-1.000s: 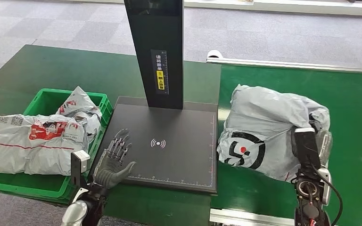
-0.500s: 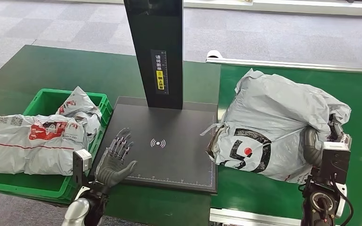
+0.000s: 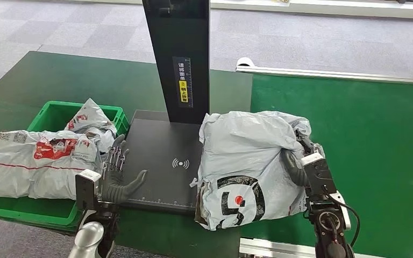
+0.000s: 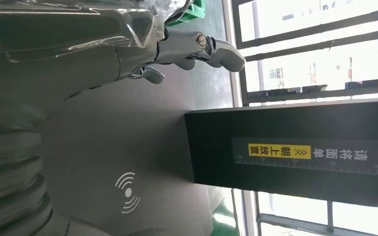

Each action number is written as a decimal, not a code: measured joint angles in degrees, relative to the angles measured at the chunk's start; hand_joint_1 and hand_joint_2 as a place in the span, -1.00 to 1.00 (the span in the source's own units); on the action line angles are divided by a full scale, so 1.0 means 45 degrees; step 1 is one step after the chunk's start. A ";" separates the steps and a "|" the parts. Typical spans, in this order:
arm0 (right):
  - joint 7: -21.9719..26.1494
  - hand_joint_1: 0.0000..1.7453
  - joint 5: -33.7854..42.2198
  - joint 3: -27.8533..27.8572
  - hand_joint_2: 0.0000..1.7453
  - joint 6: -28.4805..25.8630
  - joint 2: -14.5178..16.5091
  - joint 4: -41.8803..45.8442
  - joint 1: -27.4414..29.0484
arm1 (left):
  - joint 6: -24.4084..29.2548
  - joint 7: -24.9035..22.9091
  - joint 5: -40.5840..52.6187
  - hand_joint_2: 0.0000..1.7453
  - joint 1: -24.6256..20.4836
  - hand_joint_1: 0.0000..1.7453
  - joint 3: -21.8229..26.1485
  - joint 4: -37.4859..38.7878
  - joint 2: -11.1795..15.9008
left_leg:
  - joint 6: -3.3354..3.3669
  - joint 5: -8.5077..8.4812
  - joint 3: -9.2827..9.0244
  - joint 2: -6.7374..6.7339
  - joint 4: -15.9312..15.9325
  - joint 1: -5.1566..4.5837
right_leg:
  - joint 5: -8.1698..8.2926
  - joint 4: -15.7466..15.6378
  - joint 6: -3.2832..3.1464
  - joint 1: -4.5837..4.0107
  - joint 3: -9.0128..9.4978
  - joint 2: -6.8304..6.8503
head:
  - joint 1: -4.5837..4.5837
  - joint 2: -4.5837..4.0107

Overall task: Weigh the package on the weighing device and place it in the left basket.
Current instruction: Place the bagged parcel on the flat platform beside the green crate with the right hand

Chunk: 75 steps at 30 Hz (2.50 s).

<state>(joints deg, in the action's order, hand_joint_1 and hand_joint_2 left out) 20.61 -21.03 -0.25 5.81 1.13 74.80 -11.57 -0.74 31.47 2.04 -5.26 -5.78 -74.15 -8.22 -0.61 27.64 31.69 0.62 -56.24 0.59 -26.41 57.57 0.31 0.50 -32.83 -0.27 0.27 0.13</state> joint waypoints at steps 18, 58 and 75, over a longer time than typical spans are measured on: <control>0.0100 1.00 -0.0412 -0.2464 1.00 0.0240 -0.0266 -0.3069 -0.2318 | 0.1971 0.1160 -0.0526 1.00 0.0848 -1.00 0.0214 -0.2298 0.0124 | 0.0001 0.0002 0.0005 -0.0018 0.0000 -0.0001 | 0.0001 0.0002 -0.0001 0.0001 -0.0007 -0.0014 | -0.0001 0.0001; -0.1809 -1.00 -0.3481 -0.8223 1.00 0.0359 0.2103 -1.1520 -0.7696 | 0.1113 0.0466 -0.1243 1.00 -0.1296 -1.00 -0.0987 -0.0835 0.0469 | -0.0010 -0.0016 -0.0006 -0.0018 -0.0005 0.0006 | 0.0011 0.0007 -0.0011 -0.0007 -0.0009 -0.0027 | -0.0002 0.0002; 0.0216 -1.00 -0.1351 -0.7793 1.00 -0.0804 0.1827 -1.1215 -0.7475 | 0.1320 0.0545 -0.1298 1.00 -0.1017 -1.00 -0.0979 -0.0863 0.0578 | -0.0010 -0.0016 -0.0003 -0.0011 -0.0006 0.0006 | 0.0010 0.0007 -0.0010 -0.0007 -0.0010 -0.0025 | -0.0002 0.0001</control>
<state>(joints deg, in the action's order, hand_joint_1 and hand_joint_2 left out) 21.58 -27.11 -35.32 2.19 9.35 24.33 -45.20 5.20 33.93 -3.80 -9.83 -10.18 -78.03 -5.62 -0.65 27.57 31.68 0.57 -56.27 0.62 -26.37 57.60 0.27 0.47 -32.88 -0.39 0.26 0.14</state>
